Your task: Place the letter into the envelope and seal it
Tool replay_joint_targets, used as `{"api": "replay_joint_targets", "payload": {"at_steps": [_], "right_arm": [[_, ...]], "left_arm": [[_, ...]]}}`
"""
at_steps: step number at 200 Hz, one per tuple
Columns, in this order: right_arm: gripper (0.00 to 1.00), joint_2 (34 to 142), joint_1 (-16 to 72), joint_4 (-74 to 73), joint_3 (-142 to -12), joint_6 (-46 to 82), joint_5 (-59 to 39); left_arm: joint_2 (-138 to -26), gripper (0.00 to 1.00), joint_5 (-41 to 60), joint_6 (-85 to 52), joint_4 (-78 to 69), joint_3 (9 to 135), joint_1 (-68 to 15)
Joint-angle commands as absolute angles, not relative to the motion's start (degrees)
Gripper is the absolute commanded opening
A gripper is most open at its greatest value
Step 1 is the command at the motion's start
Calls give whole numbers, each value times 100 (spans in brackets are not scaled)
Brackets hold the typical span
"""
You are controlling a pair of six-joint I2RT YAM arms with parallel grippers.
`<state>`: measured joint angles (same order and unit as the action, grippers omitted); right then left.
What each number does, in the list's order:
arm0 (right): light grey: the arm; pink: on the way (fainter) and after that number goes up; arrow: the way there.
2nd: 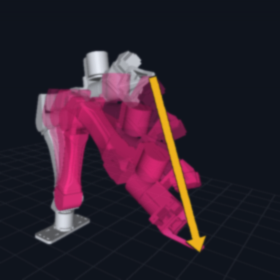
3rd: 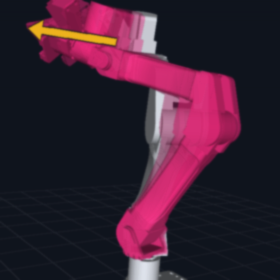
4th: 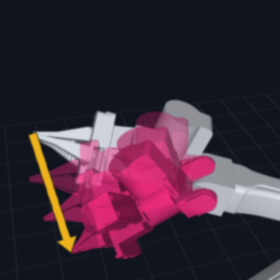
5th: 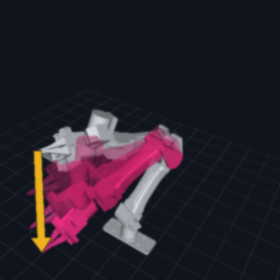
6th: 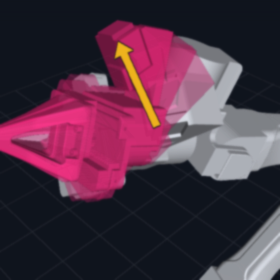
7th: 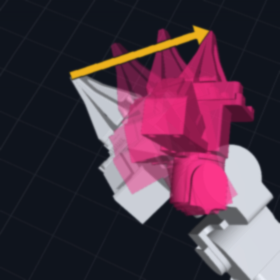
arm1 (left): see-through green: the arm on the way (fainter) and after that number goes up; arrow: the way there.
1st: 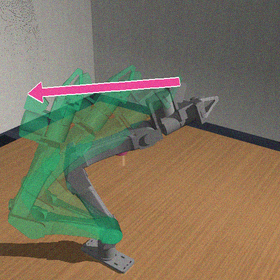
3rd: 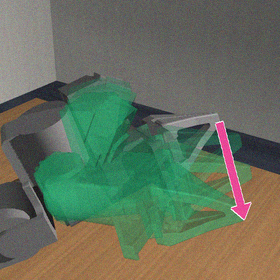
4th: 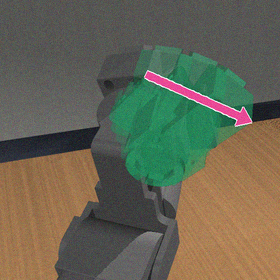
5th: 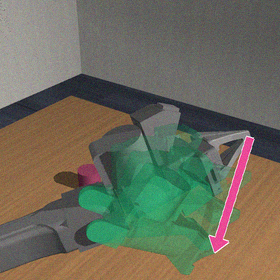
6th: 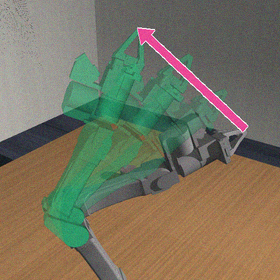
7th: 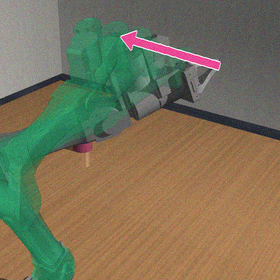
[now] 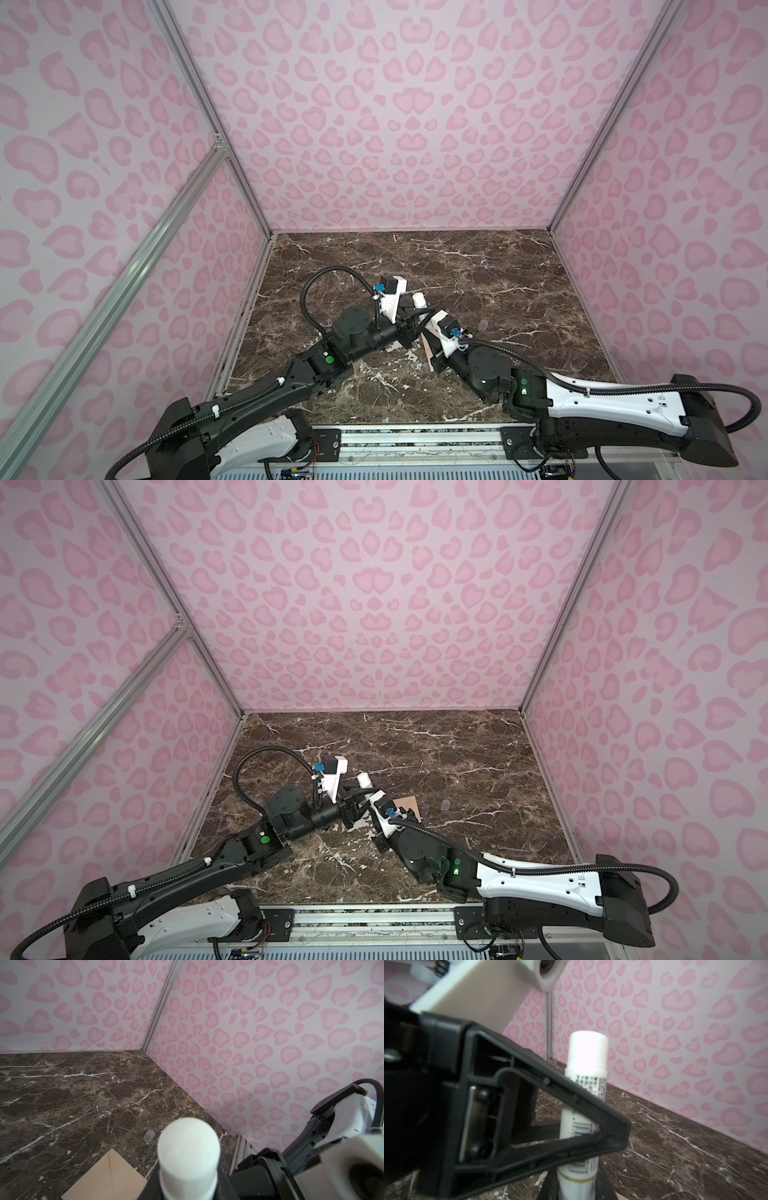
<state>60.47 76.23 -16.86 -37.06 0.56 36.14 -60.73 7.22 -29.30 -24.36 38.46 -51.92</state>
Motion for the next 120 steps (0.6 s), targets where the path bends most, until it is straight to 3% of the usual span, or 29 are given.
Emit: {"api": "replay_joint_targets", "payload": {"at_steps": [1, 37, 73, 100, 120], "right_arm": [[9, 6281, 7919, -2388, -3907, -661, 4270], [12, 6762, 8257, -2480, -4175, -865, 4969], [18, 6755, 8267, -2410, -4162, -614, 4982], [22, 6236, 7998, -1883, -3946, -320, 4143], [31, 5722, 7638, -1552, -3658, -148, 3146]], "left_arm": [[-6101, 4, -883, -2887, -1941, 3742, -5168], [-6056, 4, -1236, -3049, -1990, 3589, -5221], [-5982, 4, -1402, -3035, -1908, 3579, -5225], [-5853, 4, -1600, -2864, -1585, 3692, -5215], [-5733, 4, -1547, -2762, -1488, 3746, -5123]]}}
